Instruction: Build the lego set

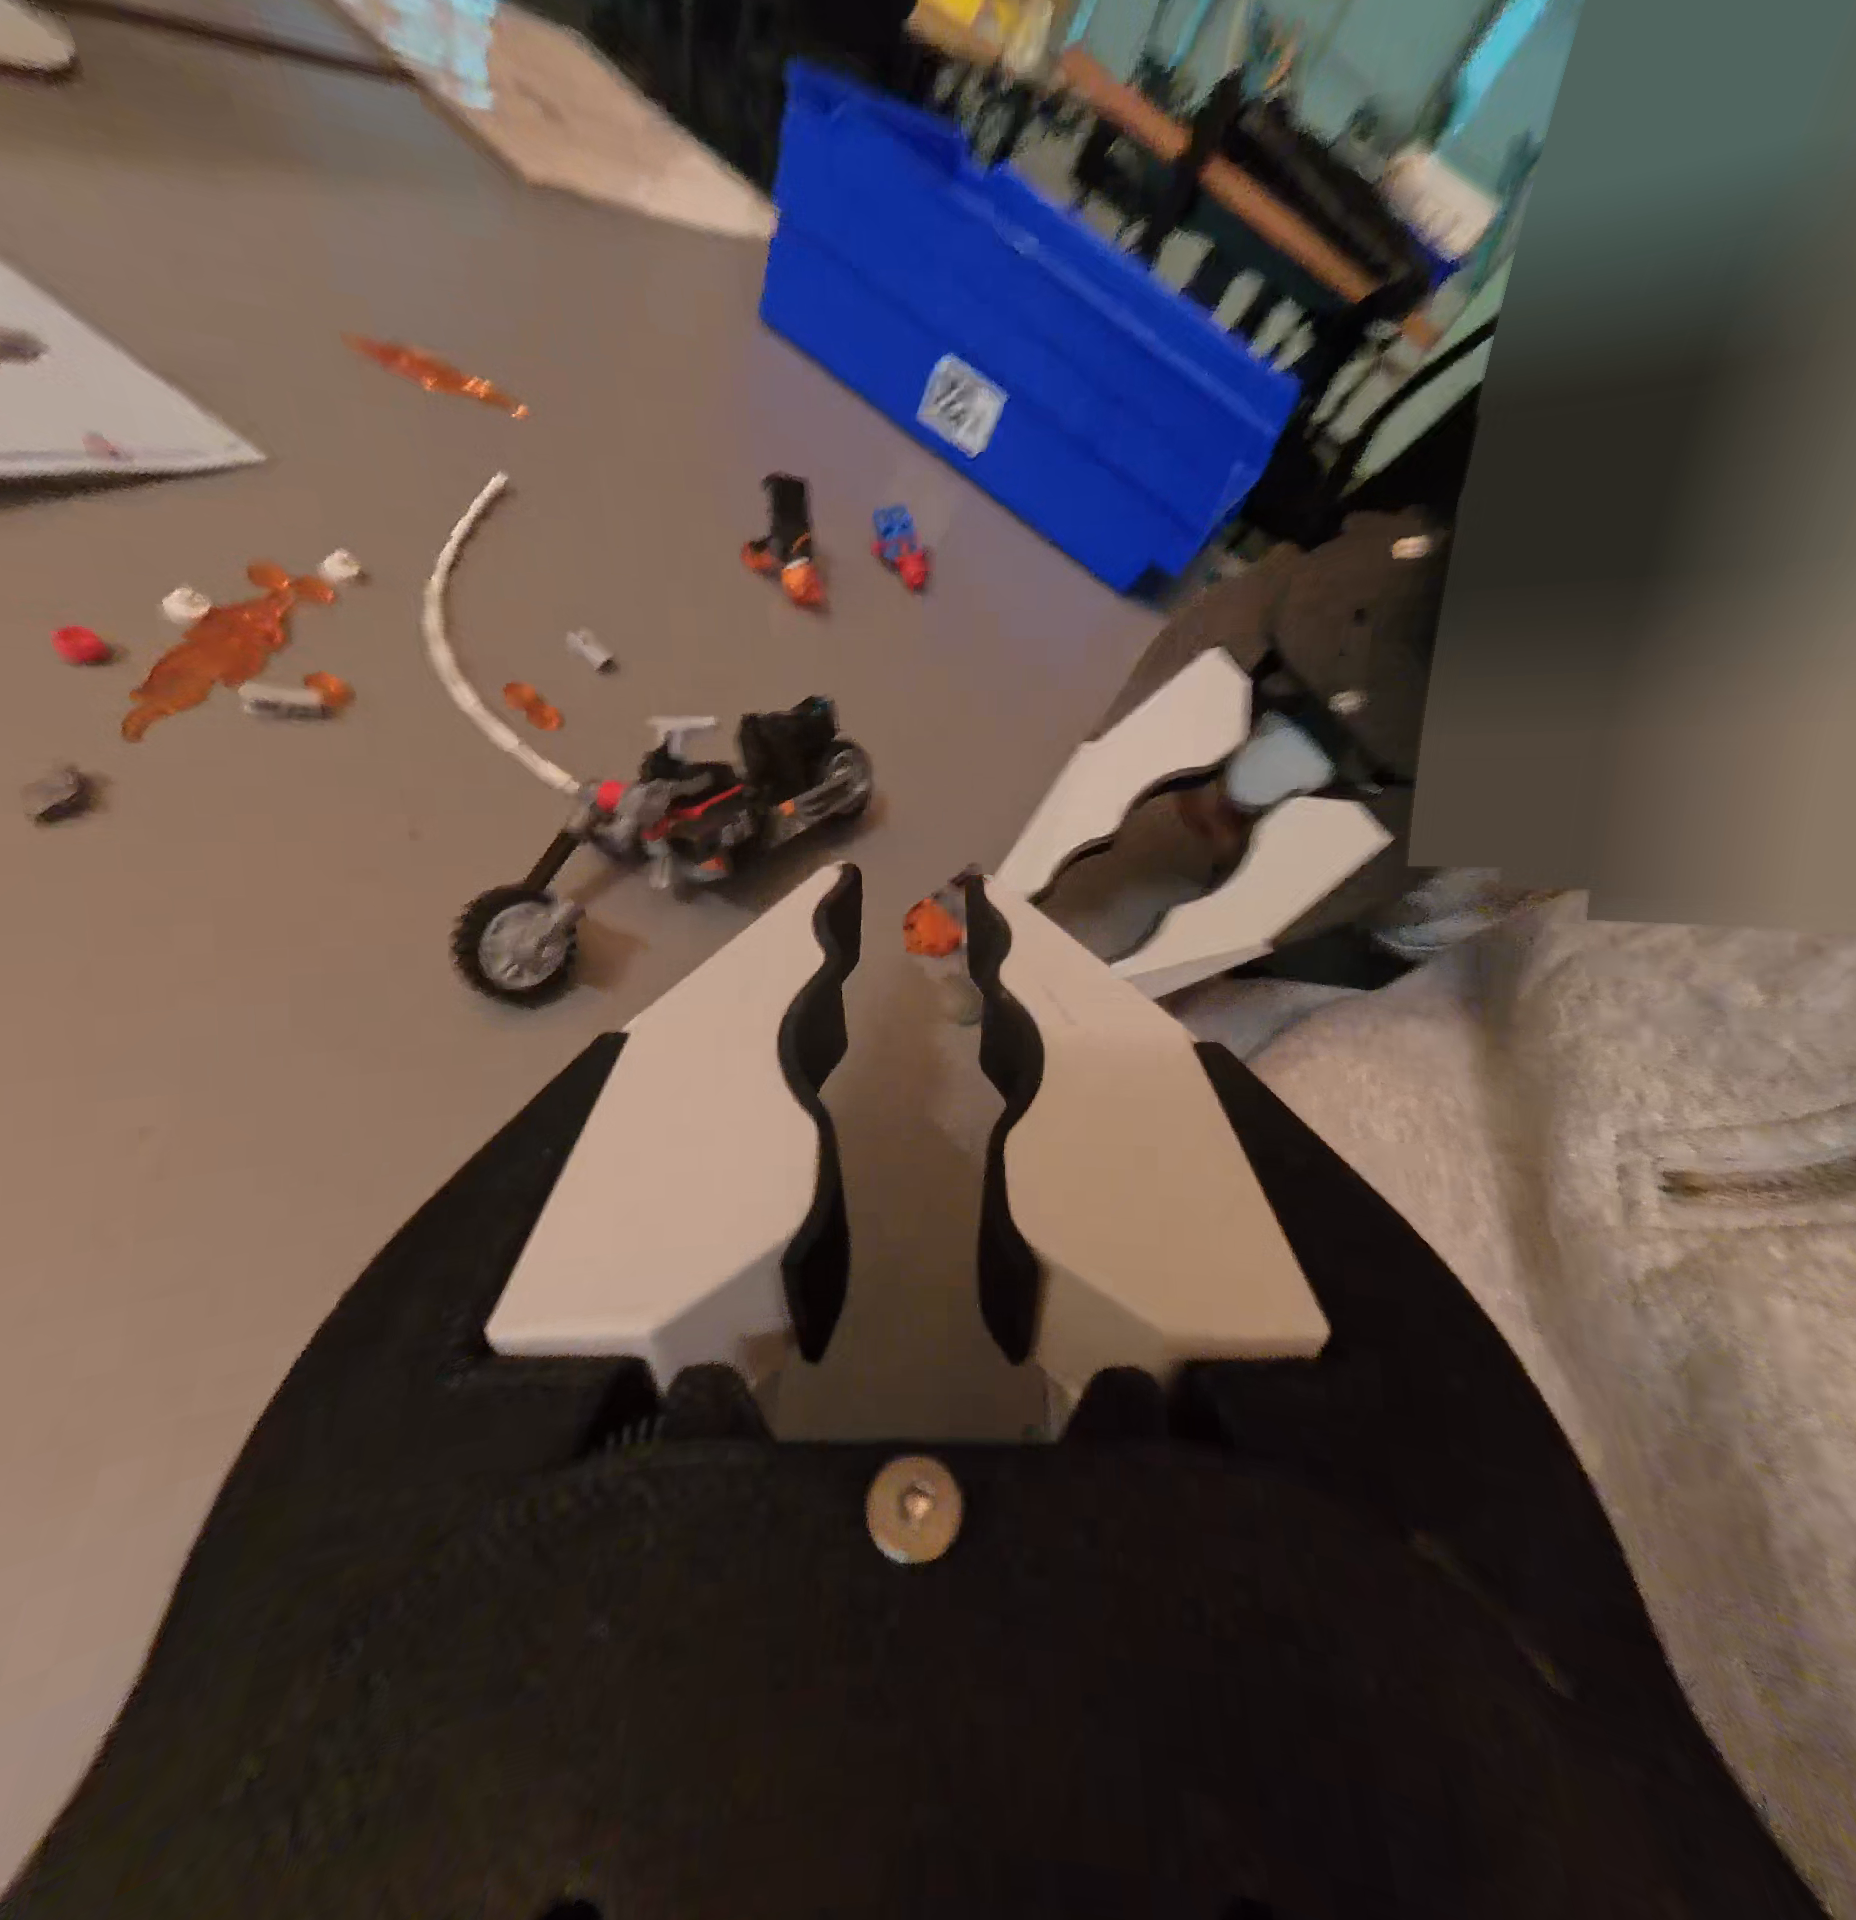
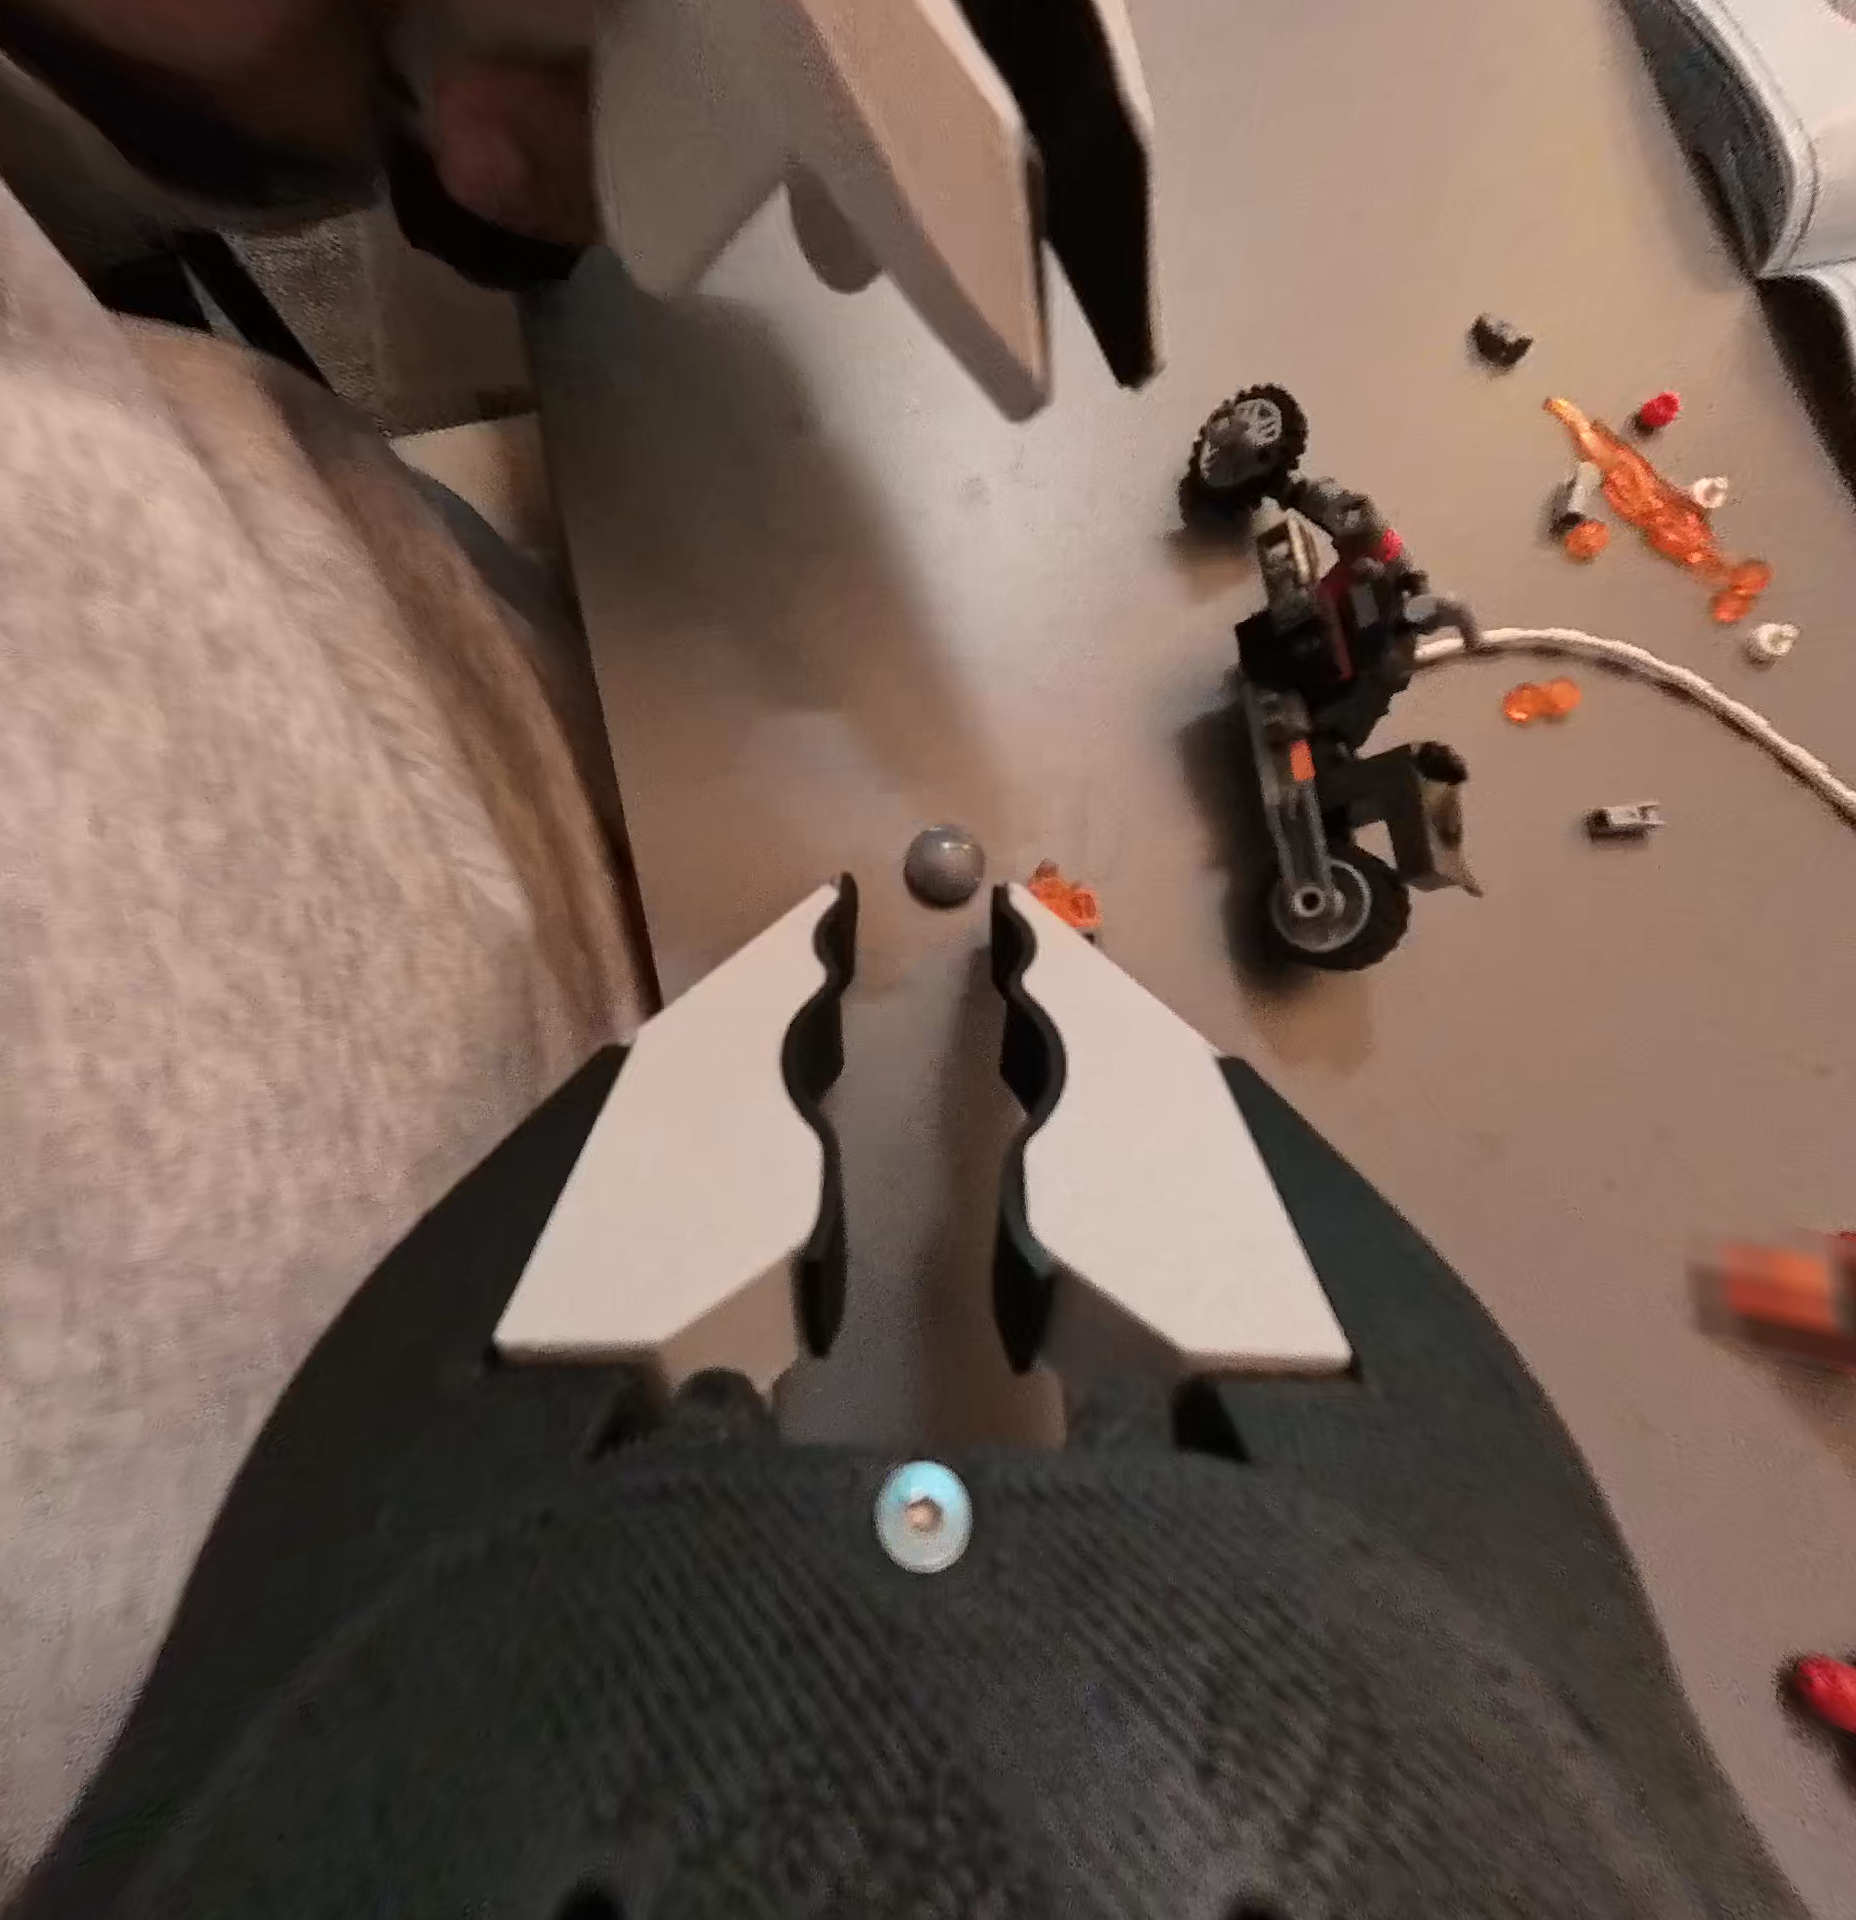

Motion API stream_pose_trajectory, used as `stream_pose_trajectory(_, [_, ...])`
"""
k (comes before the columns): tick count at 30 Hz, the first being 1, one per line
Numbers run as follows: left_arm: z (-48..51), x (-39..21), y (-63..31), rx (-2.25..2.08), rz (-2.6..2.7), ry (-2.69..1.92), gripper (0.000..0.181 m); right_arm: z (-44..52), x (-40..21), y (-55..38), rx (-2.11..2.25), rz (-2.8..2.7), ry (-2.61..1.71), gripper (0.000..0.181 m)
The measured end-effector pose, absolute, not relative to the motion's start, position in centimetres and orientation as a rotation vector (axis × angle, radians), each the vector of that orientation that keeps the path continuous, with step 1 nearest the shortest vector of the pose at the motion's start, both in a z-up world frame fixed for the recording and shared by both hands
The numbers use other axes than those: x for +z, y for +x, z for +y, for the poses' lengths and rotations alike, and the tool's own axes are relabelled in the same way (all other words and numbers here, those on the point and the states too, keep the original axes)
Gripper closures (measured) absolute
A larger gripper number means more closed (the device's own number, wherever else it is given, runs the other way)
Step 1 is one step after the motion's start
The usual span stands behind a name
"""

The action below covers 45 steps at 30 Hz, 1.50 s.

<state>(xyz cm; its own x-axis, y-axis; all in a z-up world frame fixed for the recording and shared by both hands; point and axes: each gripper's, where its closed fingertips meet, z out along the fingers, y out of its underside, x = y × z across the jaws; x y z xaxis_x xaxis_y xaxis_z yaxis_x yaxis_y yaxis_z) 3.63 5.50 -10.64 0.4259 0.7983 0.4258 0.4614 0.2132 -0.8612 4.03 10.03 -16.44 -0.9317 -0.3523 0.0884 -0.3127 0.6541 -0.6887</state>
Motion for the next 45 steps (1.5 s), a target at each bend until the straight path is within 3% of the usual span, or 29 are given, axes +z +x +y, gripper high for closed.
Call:
stream_pose_trajectory(12, [3.9,-7.0,6.9,0.210,-0.975,-1.157,0.162,8.8,-17.1,4.5,-0.870,2.852,-0.623,0.168])
stream_pose_trajectory(20, [3.6,-7.0,7.1,0.211,-0.964,-1.155,0.166,8.4,-16.9,4.2,-0.759,2.873,-0.633,0.160])
stream_pose_trajectory(30, [2.8,-6.6,7.3,0.158,-0.945,-1.076,0.166,8.2,-17.5,3.8,-0.721,2.900,-0.637,0.164])
stream_pose_trajectory(39, [3.6,-6.9,7.3,0.134,-0.939,-1.104,0.166,7.7,-17.1,4.2,-0.836,2.839,-0.589,0.168])
stream_pose_trajectory(45, [4.8,-8.4,6.4,0.043,-1.040,-1.122,0.166,6.3,-13.2,4.4,-1.244,2.741,-0.596,0.168])
